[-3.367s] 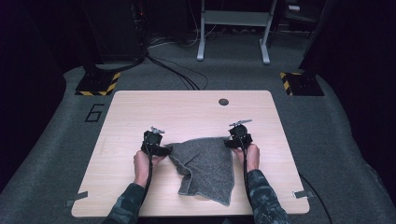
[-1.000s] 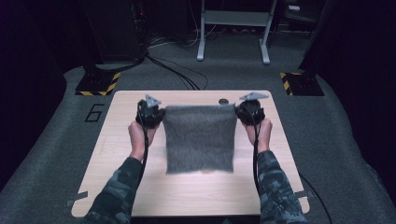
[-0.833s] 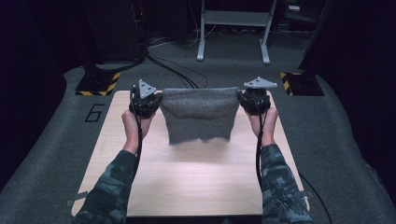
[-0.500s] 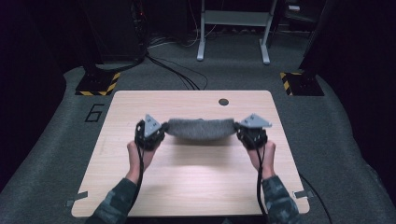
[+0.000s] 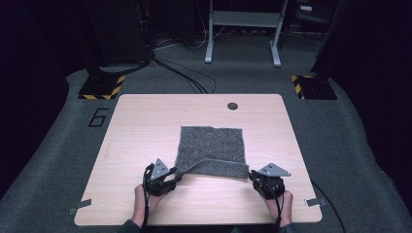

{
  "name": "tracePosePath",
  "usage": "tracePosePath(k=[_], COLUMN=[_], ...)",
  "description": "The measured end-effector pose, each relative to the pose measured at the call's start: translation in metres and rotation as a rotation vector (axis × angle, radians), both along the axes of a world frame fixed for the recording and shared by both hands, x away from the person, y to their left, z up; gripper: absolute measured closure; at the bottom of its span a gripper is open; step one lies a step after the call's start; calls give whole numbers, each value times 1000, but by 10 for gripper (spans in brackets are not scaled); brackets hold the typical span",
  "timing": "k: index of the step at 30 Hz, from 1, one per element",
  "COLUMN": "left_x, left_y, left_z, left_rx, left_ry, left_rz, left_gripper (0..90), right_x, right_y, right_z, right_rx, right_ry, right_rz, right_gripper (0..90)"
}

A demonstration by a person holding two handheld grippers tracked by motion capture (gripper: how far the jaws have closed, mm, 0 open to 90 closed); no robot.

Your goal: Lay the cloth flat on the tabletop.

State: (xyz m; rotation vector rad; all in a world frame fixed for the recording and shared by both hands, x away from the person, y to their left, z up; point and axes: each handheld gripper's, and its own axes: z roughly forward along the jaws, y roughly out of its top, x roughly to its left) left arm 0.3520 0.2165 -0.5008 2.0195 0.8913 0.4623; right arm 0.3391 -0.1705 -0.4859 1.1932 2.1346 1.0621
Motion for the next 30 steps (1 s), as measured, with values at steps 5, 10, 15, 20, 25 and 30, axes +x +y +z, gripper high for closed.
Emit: tracePosePath(k=[5,10,15,20,25,30], left_x=[-14,2,42,73,83,73], left_y=[15,23,12,4,-7,-10], left_z=[8,31,31,17,4,5], left_rx=[-27,-29,25,55,93,90], left_ry=[4,-32,37,113,170,105], left_rz=[39,95,114,138,85,77], left_gripper=[357,296,287,314,639,855], right_x=[-11,10,51,81,90,85], right_y=[-12,-8,5,13,18,19], right_z=[11,28,21,2,-11,-10], right_rx=[40,32,7,-24,-17,-29], right_ry=[-9,-8,104,227,292,258], right_rz=[-6,0,-23,-67,-66,-74], right_gripper=[705,584,542,527,706,879])
